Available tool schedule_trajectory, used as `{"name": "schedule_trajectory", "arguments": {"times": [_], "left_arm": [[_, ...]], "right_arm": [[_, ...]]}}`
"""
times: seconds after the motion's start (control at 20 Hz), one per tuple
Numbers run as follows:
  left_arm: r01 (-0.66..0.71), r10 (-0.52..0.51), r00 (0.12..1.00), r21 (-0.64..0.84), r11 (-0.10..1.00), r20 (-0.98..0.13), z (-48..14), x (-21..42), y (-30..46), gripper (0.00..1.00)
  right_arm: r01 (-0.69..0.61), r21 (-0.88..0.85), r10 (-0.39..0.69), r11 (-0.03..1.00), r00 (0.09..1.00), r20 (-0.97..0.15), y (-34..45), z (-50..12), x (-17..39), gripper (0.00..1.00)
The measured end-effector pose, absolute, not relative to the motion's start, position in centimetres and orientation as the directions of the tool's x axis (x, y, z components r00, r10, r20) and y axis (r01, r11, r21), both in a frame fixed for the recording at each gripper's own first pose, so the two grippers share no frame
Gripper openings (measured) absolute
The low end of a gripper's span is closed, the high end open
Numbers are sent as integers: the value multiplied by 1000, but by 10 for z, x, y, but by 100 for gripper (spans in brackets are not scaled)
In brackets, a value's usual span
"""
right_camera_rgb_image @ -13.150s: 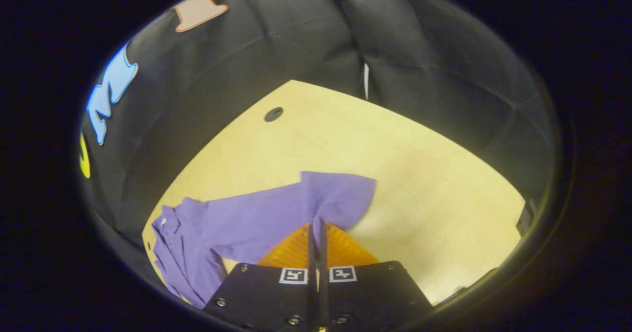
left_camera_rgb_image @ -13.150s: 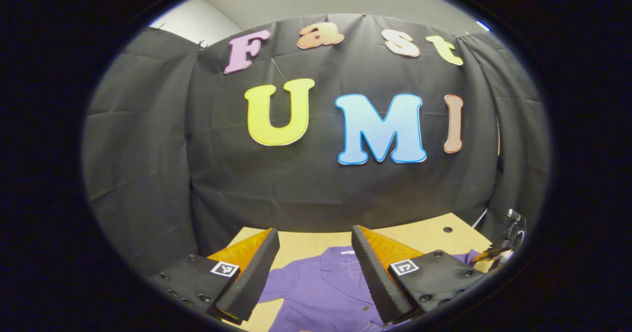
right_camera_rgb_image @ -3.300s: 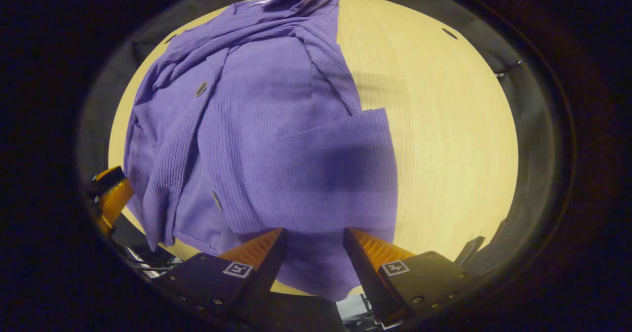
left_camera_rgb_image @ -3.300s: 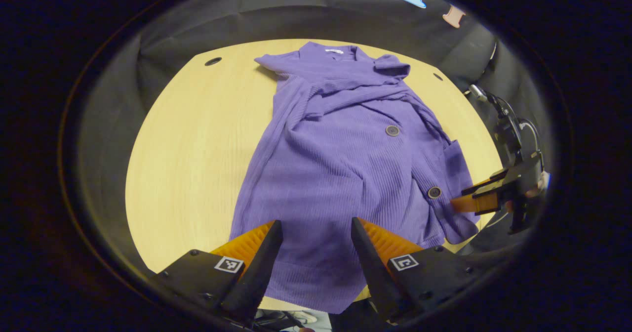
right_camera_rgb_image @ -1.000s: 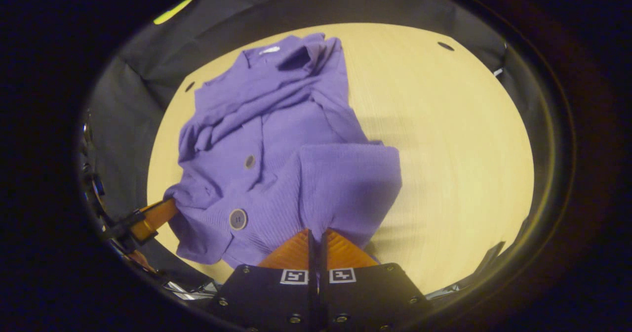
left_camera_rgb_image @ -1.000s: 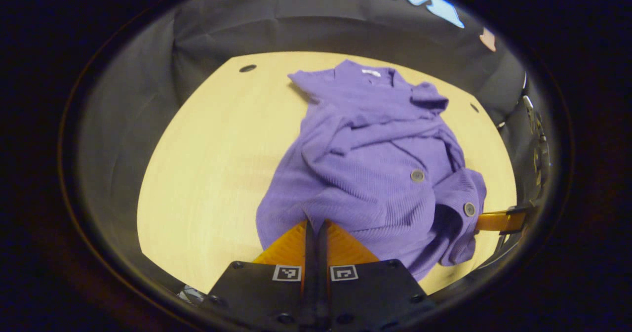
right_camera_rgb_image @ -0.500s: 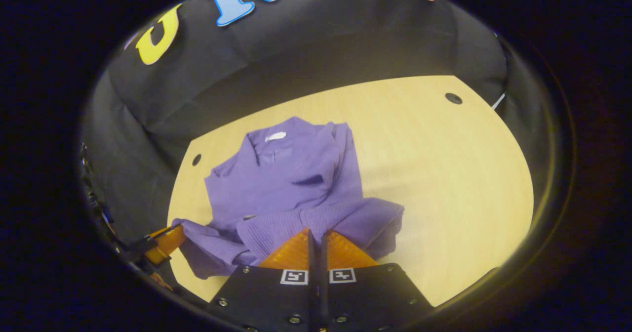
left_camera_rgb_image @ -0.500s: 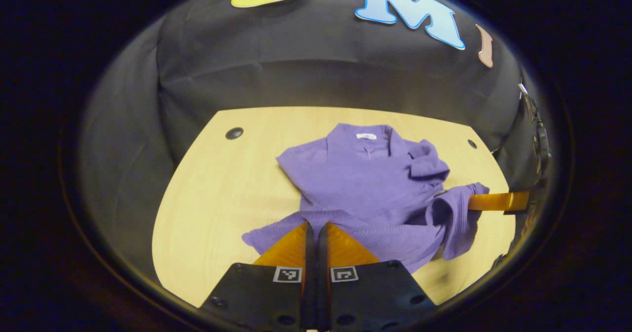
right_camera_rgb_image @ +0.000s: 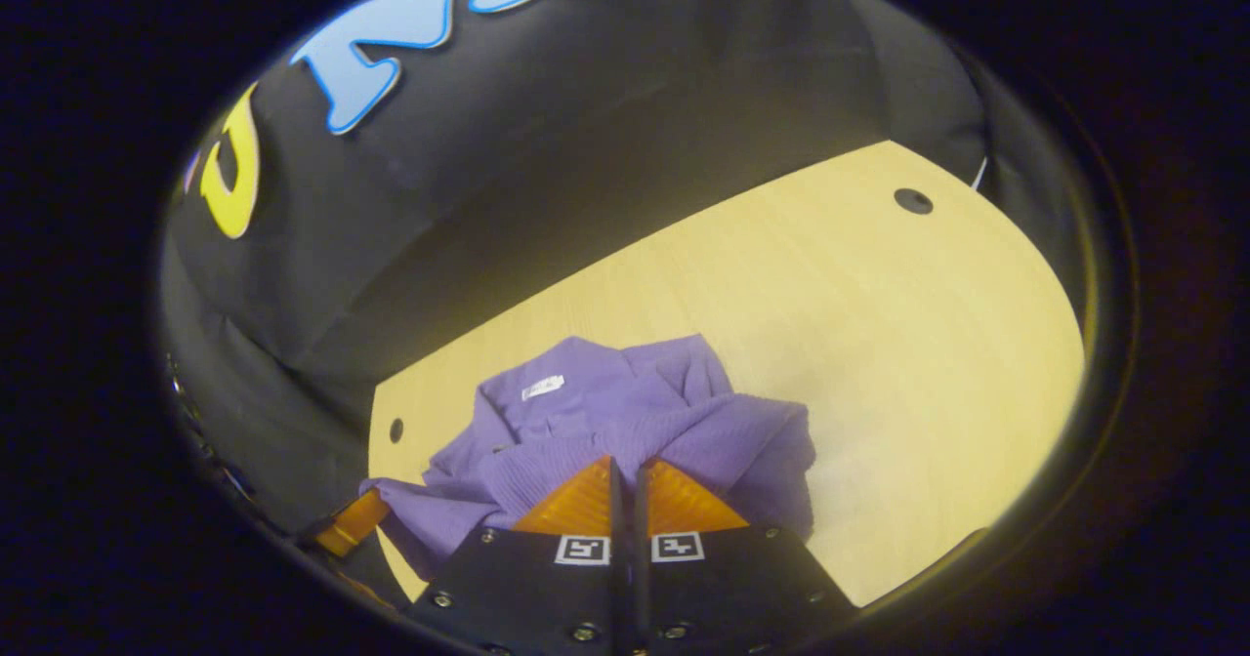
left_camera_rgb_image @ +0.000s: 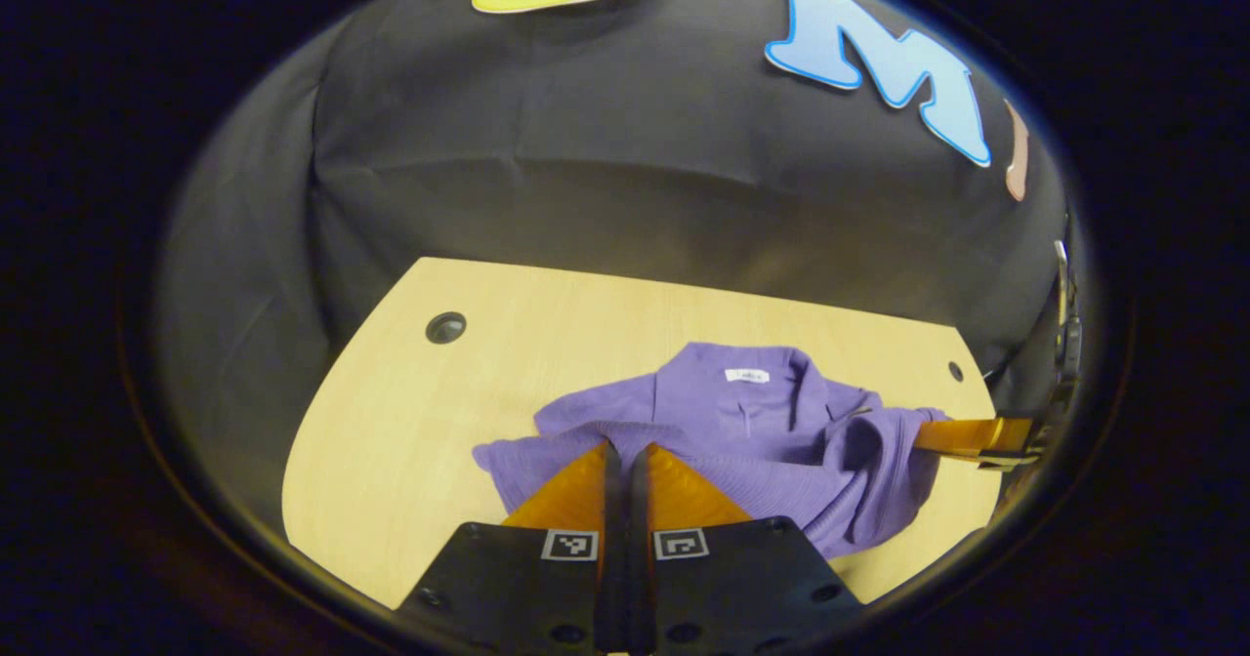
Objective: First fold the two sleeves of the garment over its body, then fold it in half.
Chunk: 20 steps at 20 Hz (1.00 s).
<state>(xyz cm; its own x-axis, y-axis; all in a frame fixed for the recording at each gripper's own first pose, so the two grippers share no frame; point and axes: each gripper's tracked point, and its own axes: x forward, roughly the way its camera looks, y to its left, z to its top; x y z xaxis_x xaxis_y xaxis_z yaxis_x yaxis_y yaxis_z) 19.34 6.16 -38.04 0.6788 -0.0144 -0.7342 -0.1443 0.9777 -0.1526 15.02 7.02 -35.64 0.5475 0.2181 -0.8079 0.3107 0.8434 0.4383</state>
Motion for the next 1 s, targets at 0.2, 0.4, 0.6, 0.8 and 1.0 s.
{"name": "schedule_trajectory", "arguments": {"times": [0.2,0.4,0.6,0.8,1.0], "left_arm": [[-160,-1,712,-164,973,-703,-391,245,62,7],[-184,47,753,-141,973,-656,-410,294,65,6],[-240,92,707,-115,964,-702,-461,297,76,6],[-270,98,622,-95,958,-777,-502,282,79,6],[-233,141,657,-21,972,-740,-506,283,73,7]], "right_arm": [[394,492,199,776,586,-785,63,-377,189,1],[469,543,191,696,608,-771,67,-405,224,1],[471,564,196,678,625,-756,76,-435,238,1],[401,567,199,719,663,-721,81,-448,241,2],[272,506,177,819,719,-672,81,-451,240,2]]}}
